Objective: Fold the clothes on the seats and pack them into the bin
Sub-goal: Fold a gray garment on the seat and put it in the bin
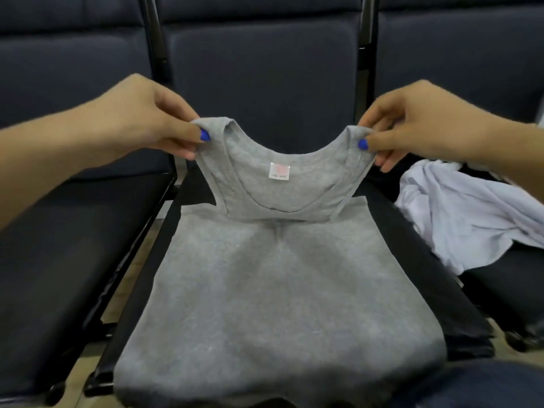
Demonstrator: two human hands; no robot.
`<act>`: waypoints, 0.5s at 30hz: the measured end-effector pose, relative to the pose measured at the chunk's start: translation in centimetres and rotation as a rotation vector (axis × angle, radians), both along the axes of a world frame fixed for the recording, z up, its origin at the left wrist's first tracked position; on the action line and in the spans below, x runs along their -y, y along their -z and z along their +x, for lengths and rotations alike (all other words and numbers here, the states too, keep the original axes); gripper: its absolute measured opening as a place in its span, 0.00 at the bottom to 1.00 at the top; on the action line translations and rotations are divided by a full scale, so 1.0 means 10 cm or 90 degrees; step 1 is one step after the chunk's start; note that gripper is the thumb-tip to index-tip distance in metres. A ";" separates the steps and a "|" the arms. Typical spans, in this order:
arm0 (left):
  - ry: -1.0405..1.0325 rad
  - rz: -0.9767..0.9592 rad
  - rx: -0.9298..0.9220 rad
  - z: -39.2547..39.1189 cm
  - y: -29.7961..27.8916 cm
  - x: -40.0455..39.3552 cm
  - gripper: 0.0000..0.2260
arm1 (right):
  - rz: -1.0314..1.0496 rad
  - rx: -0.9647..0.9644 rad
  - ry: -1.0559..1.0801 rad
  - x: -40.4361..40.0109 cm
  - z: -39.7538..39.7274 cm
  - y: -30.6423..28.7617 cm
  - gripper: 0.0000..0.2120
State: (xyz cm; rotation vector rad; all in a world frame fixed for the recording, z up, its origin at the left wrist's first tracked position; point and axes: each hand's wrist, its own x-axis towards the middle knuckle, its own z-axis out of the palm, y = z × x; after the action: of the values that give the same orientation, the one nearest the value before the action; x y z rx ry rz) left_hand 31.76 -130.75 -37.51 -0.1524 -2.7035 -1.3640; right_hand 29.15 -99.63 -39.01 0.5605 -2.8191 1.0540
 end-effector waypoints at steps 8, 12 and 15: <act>0.067 -0.074 0.126 0.68 0.46 0.11 0.35 | 0.085 0.130 -0.063 -0.08 0.65 0.47 0.03; 0.112 -0.099 0.259 0.88 0.83 0.13 0.25 | 0.211 0.193 -0.138 -0.06 0.87 0.75 0.04; 0.200 -0.156 0.374 0.98 1.03 0.11 0.14 | 0.297 0.284 -0.201 -0.01 0.94 0.90 0.02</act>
State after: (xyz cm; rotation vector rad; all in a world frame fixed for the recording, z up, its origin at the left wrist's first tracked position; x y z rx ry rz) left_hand 41.59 -131.88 -47.81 -0.2368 -3.4643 -1.3035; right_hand 38.51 -99.55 -48.05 0.9396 -3.4894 0.6008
